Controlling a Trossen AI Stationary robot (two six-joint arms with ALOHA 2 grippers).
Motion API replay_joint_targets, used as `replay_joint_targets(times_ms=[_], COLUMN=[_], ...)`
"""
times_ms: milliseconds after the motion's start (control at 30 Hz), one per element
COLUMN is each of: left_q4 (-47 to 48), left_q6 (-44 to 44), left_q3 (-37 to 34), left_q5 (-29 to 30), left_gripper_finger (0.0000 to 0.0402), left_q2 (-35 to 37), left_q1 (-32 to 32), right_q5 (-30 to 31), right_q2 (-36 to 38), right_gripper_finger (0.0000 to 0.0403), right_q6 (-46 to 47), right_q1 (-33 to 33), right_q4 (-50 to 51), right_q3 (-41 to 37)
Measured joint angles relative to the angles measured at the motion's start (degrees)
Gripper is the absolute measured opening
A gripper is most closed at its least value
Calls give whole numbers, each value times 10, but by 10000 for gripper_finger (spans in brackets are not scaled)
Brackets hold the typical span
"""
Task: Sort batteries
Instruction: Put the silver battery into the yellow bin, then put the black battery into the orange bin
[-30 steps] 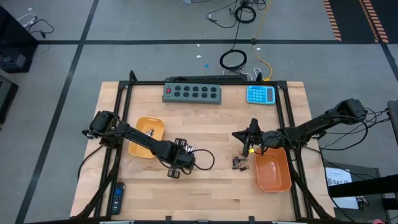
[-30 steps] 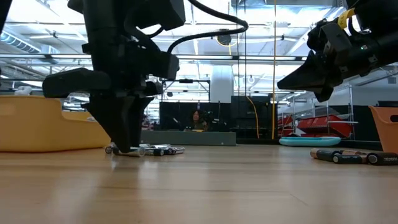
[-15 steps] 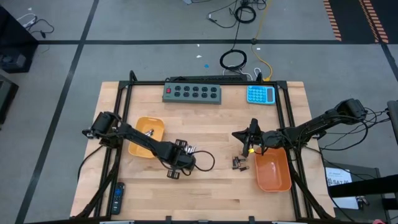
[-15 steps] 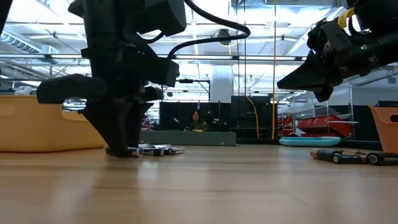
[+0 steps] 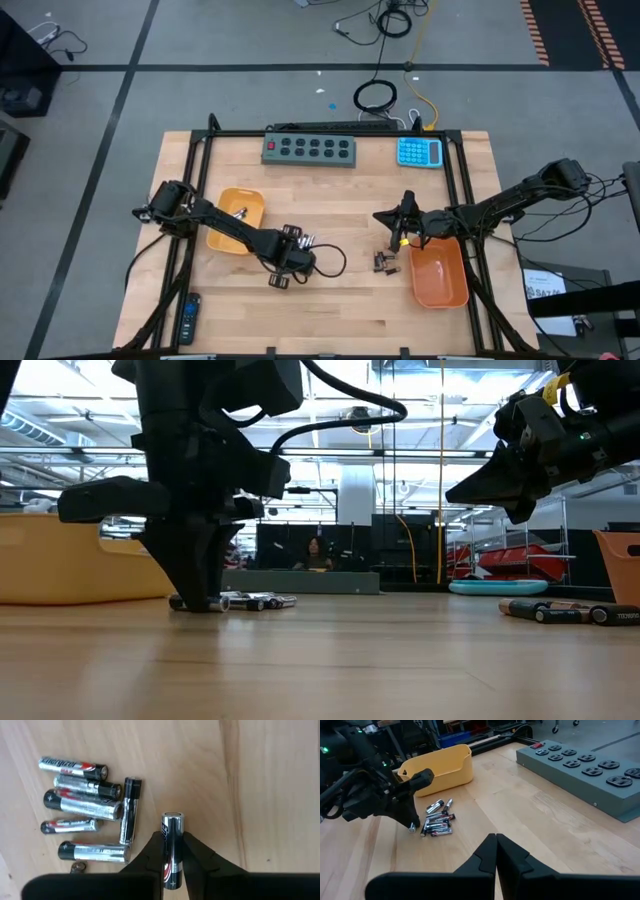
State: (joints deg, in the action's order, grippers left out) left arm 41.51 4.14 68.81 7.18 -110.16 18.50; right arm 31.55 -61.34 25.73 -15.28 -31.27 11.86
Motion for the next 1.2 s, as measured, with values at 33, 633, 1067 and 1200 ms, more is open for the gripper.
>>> replay_joint_targets(times_ms=[33,633,1067,1200], left_q4=[5,237,292,256], left_q6=[13,226,286,254], left_q3=[-1,-56,-91,-84], left_q5=[0,38,74,114], left_gripper_finger=[42,42,216,224], left_q2=[10,181,201,204], left_q1=[-1,-43,-54,-45], right_q5=[0,16,13,12], right_q2=[0,-9,-9,-12], right_gripper_finger=[0,0,35,85], right_q6=[1,-3,-28,-38], right_q1=[-1,-10,-20,-24], right_q4=[1,-3,-2,38], right_q3=[0,0,0,22])
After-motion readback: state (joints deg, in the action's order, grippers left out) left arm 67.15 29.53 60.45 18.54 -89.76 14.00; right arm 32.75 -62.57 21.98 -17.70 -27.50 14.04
